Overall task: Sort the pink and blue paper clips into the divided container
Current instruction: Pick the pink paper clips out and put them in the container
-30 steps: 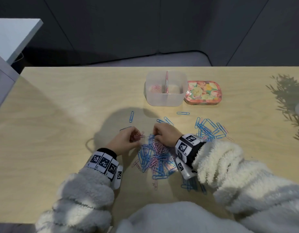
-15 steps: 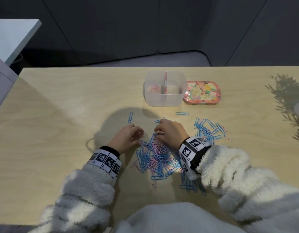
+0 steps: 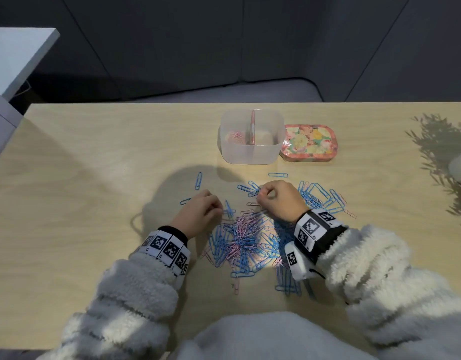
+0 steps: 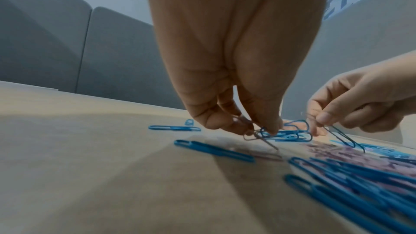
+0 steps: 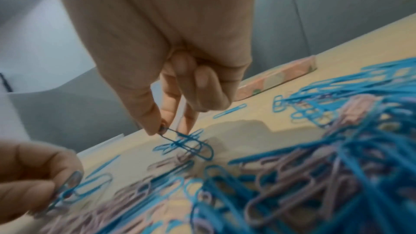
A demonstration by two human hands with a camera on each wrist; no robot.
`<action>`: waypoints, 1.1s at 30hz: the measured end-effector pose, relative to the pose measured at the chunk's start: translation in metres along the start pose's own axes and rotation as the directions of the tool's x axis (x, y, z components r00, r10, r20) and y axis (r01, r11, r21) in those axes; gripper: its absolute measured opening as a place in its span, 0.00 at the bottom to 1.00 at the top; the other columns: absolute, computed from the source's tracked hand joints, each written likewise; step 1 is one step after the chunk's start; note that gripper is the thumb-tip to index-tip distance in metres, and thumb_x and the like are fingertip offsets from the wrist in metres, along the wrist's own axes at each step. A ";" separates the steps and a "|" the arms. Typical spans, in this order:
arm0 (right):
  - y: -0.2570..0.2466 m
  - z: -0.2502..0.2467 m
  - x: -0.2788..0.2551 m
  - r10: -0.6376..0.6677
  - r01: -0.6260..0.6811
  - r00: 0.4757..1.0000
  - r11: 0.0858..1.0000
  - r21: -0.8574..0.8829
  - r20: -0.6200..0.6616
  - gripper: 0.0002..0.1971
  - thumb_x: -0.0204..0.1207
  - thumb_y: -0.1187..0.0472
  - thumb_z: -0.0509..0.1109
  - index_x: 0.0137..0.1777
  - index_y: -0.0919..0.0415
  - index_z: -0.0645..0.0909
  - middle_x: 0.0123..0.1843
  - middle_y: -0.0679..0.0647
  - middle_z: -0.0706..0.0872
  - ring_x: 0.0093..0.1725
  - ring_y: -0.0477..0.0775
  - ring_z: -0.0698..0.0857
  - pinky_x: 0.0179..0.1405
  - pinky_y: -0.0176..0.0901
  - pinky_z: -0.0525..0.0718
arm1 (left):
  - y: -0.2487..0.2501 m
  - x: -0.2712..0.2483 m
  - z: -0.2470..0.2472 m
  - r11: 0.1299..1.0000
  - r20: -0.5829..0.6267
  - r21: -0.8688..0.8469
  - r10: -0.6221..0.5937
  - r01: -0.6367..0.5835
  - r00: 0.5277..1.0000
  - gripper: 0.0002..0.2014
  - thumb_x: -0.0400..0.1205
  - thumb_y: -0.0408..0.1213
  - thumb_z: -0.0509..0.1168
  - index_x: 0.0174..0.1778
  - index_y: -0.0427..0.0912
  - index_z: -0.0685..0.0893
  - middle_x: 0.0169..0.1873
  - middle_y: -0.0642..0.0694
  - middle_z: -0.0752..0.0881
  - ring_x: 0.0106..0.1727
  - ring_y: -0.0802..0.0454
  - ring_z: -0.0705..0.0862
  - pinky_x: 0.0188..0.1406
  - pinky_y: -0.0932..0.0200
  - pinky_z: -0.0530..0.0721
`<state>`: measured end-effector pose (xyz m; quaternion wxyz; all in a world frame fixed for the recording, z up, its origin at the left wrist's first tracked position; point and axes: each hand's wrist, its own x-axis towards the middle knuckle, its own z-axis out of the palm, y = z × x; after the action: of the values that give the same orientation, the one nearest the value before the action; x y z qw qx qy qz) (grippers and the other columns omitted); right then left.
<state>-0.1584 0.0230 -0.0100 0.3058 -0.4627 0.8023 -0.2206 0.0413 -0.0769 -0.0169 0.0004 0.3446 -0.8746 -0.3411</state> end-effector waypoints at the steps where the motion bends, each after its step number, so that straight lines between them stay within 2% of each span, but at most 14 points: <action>1: 0.002 -0.005 0.001 0.034 -0.032 0.998 0.998 0.049 -0.044 0.07 0.71 0.60 0.69 0.32 0.52 0.81 0.38 0.52 0.89 0.43 0.54 0.85 0.46 0.42 0.82 | 0.001 0.002 -0.001 1.000 -0.017 -0.016 -0.007 0.007 1.000 0.08 0.81 0.38 0.63 0.47 0.38 0.84 0.46 0.48 0.76 0.48 0.52 0.77 0.51 0.61 0.74; 5: 0.007 -0.012 0.009 0.116 -0.070 0.986 0.943 0.326 -0.123 0.04 0.74 0.68 0.69 0.45 0.64 0.84 0.38 0.53 0.84 0.37 0.46 0.81 0.38 0.34 0.78 | 0.004 0.012 -0.010 0.989 -0.099 -0.130 -0.077 0.064 0.992 0.06 0.81 0.37 0.64 0.45 0.38 0.83 0.41 0.46 0.82 0.43 0.51 0.78 0.44 0.59 0.75; 7: 0.008 -0.010 0.012 0.185 -0.134 0.981 0.859 0.495 -0.055 0.07 0.76 0.71 0.65 0.51 0.67 0.82 0.36 0.56 0.82 0.24 0.36 0.80 0.25 0.27 0.77 | 0.005 0.016 -0.013 0.978 -0.139 -0.181 -0.129 0.103 0.982 0.06 0.81 0.36 0.63 0.45 0.38 0.83 0.40 0.46 0.83 0.43 0.51 0.79 0.45 0.59 0.74; 8: 0.008 -0.007 0.012 0.223 -0.186 0.975 0.795 0.577 0.006 0.06 0.78 0.73 0.63 0.51 0.68 0.80 0.33 0.57 0.79 0.17 0.36 0.76 0.18 0.26 0.74 | 0.003 0.018 -0.013 0.975 -0.156 -0.190 -0.149 0.118 0.976 0.05 0.81 0.35 0.64 0.45 0.38 0.84 0.40 0.46 0.84 0.43 0.51 0.79 0.45 0.60 0.74; 10: 0.010 -0.001 0.012 0.274 -0.262 0.958 0.697 0.667 0.089 0.07 0.78 0.75 0.61 0.44 0.68 0.79 0.30 0.58 0.77 0.17 0.45 0.76 0.18 0.29 0.73 | 0.000 0.021 -0.014 0.969 -0.188 -0.201 -0.182 0.143 0.965 0.05 0.79 0.34 0.66 0.44 0.38 0.85 0.40 0.46 0.85 0.43 0.52 0.81 0.46 0.61 0.75; 12: 0.016 0.003 0.013 0.290 -0.243 0.957 0.758 0.605 0.021 0.10 0.76 0.74 0.61 0.36 0.65 0.79 0.31 0.60 0.81 0.28 0.55 0.80 0.30 0.39 0.80 | -0.004 0.022 -0.014 0.962 -0.223 -0.222 -0.210 0.160 0.952 0.05 0.77 0.33 0.68 0.45 0.38 0.87 0.39 0.45 0.87 0.43 0.52 0.83 0.48 0.61 0.78; 14: 0.019 0.001 0.012 0.262 -0.182 0.956 0.883 0.432 -0.133 0.09 0.76 0.71 0.62 0.37 0.63 0.79 0.37 0.59 0.84 0.37 0.56 0.81 0.42 0.43 0.79 | -0.009 0.021 -0.015 0.942 -0.259 -0.292 -0.244 0.165 0.934 0.06 0.77 0.30 0.68 0.46 0.36 0.88 0.40 0.42 0.88 0.43 0.49 0.85 0.49 0.58 0.82; 17: 0.017 -0.006 0.010 0.191 -0.081 0.936 0.934 0.349 -0.295 0.07 0.79 0.69 0.60 0.41 0.62 0.77 0.40 0.54 0.82 0.40 0.52 0.78 0.41 0.38 0.72 | -0.015 0.015 -0.016 0.901 -0.303 -0.414 -0.270 0.129 0.914 0.07 0.78 0.26 0.65 0.48 0.36 0.87 0.39 0.41 0.88 0.41 0.47 0.86 0.40 0.62 0.86; 19: 0.015 -0.004 0.012 0.218 -0.086 0.948 0.878 0.471 -0.233 0.12 0.79 0.70 0.55 0.39 0.62 0.77 0.33 0.50 0.80 0.31 0.47 0.76 0.31 0.37 0.71 | -0.019 0.009 -0.015 0.897 -0.332 -0.430 -0.264 0.104 0.906 0.08 0.79 0.26 0.63 0.49 0.36 0.87 0.40 0.43 0.87 0.42 0.48 0.86 0.37 0.70 0.86; 22: 0.011 0.004 0.011 0.293 -0.255 0.955 0.710 0.656 0.054 0.16 0.78 0.64 0.55 0.29 0.59 0.74 0.19 0.51 0.70 0.14 0.46 0.65 0.18 0.29 0.59 | -0.022 -0.001 -0.015 0.929 -0.367 -0.362 -0.224 0.083 0.903 0.09 0.81 0.28 0.60 0.50 0.38 0.86 0.41 0.44 0.87 0.43 0.50 0.86 0.38 0.70 0.84; 24: 0.014 0.009 0.009 0.175 -0.203 0.979 0.799 0.566 0.105 0.16 0.78 0.60 0.62 0.27 0.57 0.73 0.18 0.50 0.70 0.14 0.45 0.66 0.18 0.31 0.61 | -0.022 -0.008 -0.014 0.956 -0.350 -0.287 -0.166 0.063 0.922 0.09 0.83 0.31 0.58 0.50 0.38 0.84 0.39 0.45 0.86 0.42 0.51 0.83 0.41 0.63 0.80; 27: 0.011 0.008 0.008 -0.064 0.053 0.993 0.993 0.104 0.099 0.06 0.73 0.59 0.69 0.35 0.50 0.82 0.24 0.45 0.74 0.24 0.43 0.72 0.28 0.39 0.68 | -0.019 -0.015 -0.006 0.991 -0.215 -0.123 -0.083 0.057 0.973 0.09 0.83 0.38 0.60 0.50 0.39 0.83 0.41 0.45 0.82 0.43 0.50 0.78 0.41 0.59 0.72; 30: -0.003 0.010 0.005 -0.163 0.188 0.976 0.966 -0.180 0.145 0.05 0.71 0.55 0.72 0.46 0.50 0.87 0.33 0.45 0.83 0.34 0.46 0.79 0.33 0.40 0.69 | -0.019 -0.017 0.004 0.999 -0.101 0.049 -0.016 0.021 0.995 0.06 0.77 0.39 0.67 0.48 0.43 0.83 0.41 0.50 0.76 0.44 0.53 0.76 0.45 0.61 0.74; 33: -0.011 0.015 0.007 -0.173 0.216 0.970 0.935 -0.283 0.168 0.05 0.70 0.56 0.72 0.44 0.52 0.87 0.48 0.52 0.89 0.49 0.55 0.85 0.41 0.39 0.72 | -0.019 -0.015 0.008 0.994 -0.045 0.113 0.006 -0.001 0.999 0.06 0.77 0.40 0.68 0.45 0.41 0.82 0.43 0.52 0.74 0.48 0.56 0.72 0.51 0.61 0.74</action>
<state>-0.1443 0.0105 -0.0162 0.2646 -0.5953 0.7530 -0.0927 0.0622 -0.0733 -0.0310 0.0012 0.3500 -0.8929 -0.2832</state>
